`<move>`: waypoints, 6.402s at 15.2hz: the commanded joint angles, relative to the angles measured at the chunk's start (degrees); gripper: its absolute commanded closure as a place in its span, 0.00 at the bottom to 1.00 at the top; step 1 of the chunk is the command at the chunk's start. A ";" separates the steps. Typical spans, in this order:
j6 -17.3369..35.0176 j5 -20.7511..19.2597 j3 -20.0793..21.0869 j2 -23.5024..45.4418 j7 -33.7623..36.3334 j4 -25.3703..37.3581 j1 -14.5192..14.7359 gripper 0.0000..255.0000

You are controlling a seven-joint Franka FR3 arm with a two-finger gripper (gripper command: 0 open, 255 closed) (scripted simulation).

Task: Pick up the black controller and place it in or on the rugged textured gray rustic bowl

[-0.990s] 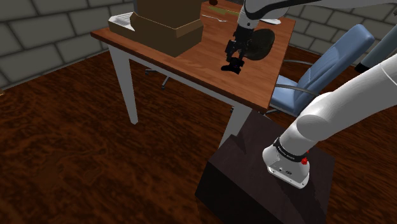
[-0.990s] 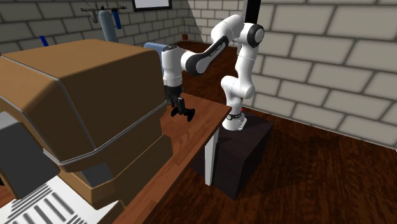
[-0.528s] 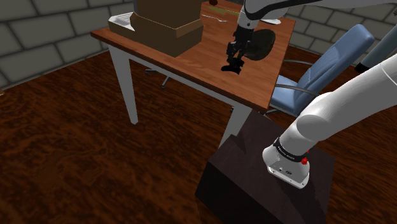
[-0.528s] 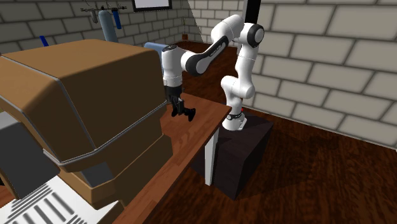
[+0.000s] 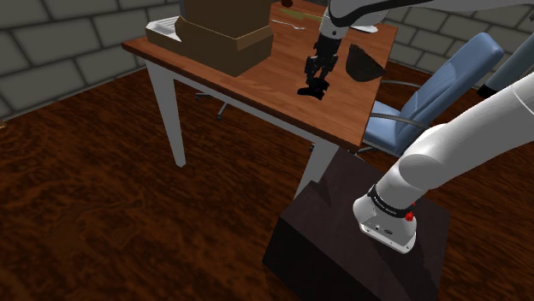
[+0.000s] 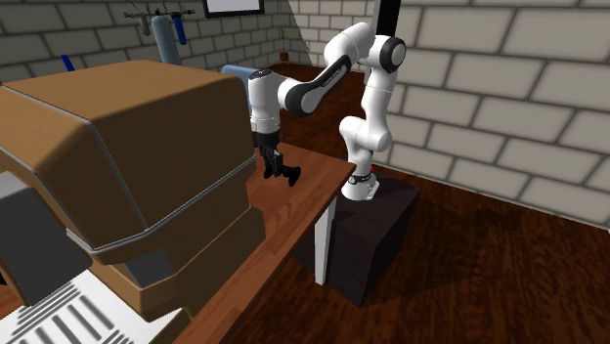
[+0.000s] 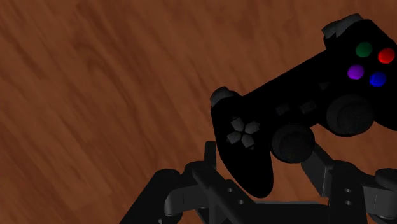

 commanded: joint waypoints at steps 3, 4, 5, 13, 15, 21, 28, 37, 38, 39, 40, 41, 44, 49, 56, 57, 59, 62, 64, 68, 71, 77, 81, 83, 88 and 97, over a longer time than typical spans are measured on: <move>-2.39 -0.05 0.09 -0.61 0.13 1.79 0.01 1.00; -3.18 -0.06 0.11 -0.78 0.17 2.41 0.01 1.00; -3.97 -0.08 0.14 -0.94 0.20 3.04 0.01 1.00; -10.21 -0.11 0.31 -1.74 0.45 8.49 0.06 1.00; -11.75 -0.11 0.35 -1.81 0.49 9.97 0.07 1.00; -14.83 -0.06 0.43 -1.70 0.61 13.18 0.13 1.00; -15.99 -0.19 -1.36 -10.60 -11.77 1.69 1.90 0.00; -10.17 -0.22 -1.40 -10.65 -11.75 -4.19 1.91 0.00; -10.17 -0.22 -1.40 -10.65 -11.75 -4.19 1.91 0.00; -10.17 -0.22 -1.40 -10.65 -11.75 -4.19 1.91 0.00; -10.17 -0.22 -1.40 -10.65 -11.75 -4.19 1.91 0.00; -10.17 -0.22 -1.40 -10.65 -11.75 -4.19 1.91 0.00; -10.18 -0.22 -1.39 -10.65 -11.74 -4.18 1.92 1.00; -10.18 -0.22 -1.39 -10.65 -11.74 -4.18 1.92 1.00; -12.41 6.80 -4.31 -8.09 -16.53 -1.71 4.32 0.00; -13.79 10.30 -5.75 -6.77 -18.89 -0.43 5.48 0.00; -13.06 10.47 -5.70 -6.75 -18.97 -1.16 5.57 0.00; -10.75 10.75 -5.43 -6.71 -19.05 -3.39 5.74 0.00; -9.20 10.96 -5.26 -6.62 -19.12 -4.83 5.87 0.00; -7.97 11.14 -5.12 -6.51 -19.19 -5.93 5.98 0.00; -7.97 11.14 -5.12 -6.51 -19.19 -5.93 5.98 0.00; -7.98 11.14 -5.12 -6.51 -19.19 -5.93 5.97 1.00; -7.98 11.14 -5.12 -6.52 -19.19 -5.94 5.97 1.00; -7.97 11.14 -5.12 -6.51 -19.19 -5.93 5.97 1.00; -11.84 10.86 -4.93 -7.48 -18.15 -2.88 5.94 1.00; -18.64 10.62 -4.69 -8.33 -16.46 3.28 6.02 1.00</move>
